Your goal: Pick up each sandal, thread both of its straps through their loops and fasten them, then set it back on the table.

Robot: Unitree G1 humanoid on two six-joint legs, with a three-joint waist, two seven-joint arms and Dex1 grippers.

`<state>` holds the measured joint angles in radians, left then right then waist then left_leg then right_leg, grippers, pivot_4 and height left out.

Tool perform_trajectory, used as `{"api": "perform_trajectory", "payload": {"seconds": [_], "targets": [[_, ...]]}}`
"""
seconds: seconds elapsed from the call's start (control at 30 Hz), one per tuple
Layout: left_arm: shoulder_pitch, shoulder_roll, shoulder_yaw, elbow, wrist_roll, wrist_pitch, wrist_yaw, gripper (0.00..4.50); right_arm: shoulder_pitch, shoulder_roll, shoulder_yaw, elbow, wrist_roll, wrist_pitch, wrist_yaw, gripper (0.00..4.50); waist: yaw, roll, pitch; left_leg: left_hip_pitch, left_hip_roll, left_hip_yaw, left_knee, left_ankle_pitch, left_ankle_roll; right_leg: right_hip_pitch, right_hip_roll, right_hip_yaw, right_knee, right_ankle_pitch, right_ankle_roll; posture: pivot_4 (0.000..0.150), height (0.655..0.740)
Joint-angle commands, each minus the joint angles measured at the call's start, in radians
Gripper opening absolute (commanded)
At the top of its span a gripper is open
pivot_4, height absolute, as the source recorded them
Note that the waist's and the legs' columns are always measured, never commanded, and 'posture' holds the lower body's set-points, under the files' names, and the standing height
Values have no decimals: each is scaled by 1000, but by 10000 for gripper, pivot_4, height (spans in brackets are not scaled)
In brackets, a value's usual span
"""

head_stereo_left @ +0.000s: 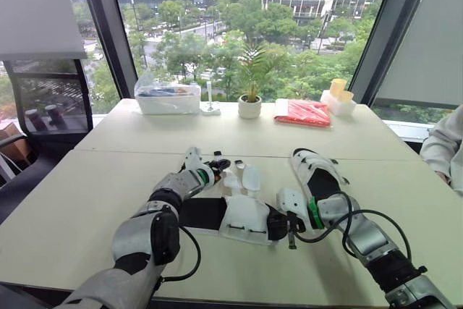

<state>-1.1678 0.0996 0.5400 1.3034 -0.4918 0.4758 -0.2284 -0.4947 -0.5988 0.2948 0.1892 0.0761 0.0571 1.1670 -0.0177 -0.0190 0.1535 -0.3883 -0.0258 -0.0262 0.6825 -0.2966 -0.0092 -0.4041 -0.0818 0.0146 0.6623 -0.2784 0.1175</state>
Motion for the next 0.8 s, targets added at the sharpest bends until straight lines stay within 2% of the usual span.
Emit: {"api": "perform_trajectory", "payload": {"seconds": [0.03, 0.07, 0.2, 0.5, 0.6, 0.8], "targets": [[7, 12, 22, 1, -8, -24, 21, 3779, 27, -1, 51, 21, -53, 20, 8, 0, 0, 0, 0, 0, 0, 0, 0, 0, 0, 0, 0, 0, 0, 0, 0, 1500, 7374], [8, 13, 27, 2, -10, -27, 23, 713, 28, 0, 52, 19, -54, 20, 7, 0, 1, 0, 0, 0, 0, 0, 0, 0, 0, 0, 0, 0, 0, 0, 0, 1500, 7374], [13, 21, 40, 0, -14, -25, 15, 713, 32, 2, 54, 19, -61, 17, 9, 0, 0, 0, -1, 0, 0, 0, -1, 0, 0, 0, 0, 0, -1, 0, 0, 1500, 7374], [21, 49, 9, -16, -4, 76, -121, 713, 29, 2, 56, 33, -73, 1, 8, 0, 0, 0, -1, 0, 0, 0, -1, 0, 0, 0, 0, 0, -1, 0, 0, 1500, 7374], [28, 58, -25, -19, 24, 119, -138, 9509, 30, 1, 57, 34, -76, -2, 8, 0, 0, 0, -1, 0, 0, 0, -1, 0, 0, 0, 0, 0, -1, 0, 0, 1500, 7374], [30, 90, -50, -31, 39, 197, -198, 38880, 25, 3, 57, 40, -85, -9, 1, 0, -3, 0, -1, 0, 0, 0, -1, 0, 0, 0, 0, 0, -1, 0, 0, 1500, 7374]]}}
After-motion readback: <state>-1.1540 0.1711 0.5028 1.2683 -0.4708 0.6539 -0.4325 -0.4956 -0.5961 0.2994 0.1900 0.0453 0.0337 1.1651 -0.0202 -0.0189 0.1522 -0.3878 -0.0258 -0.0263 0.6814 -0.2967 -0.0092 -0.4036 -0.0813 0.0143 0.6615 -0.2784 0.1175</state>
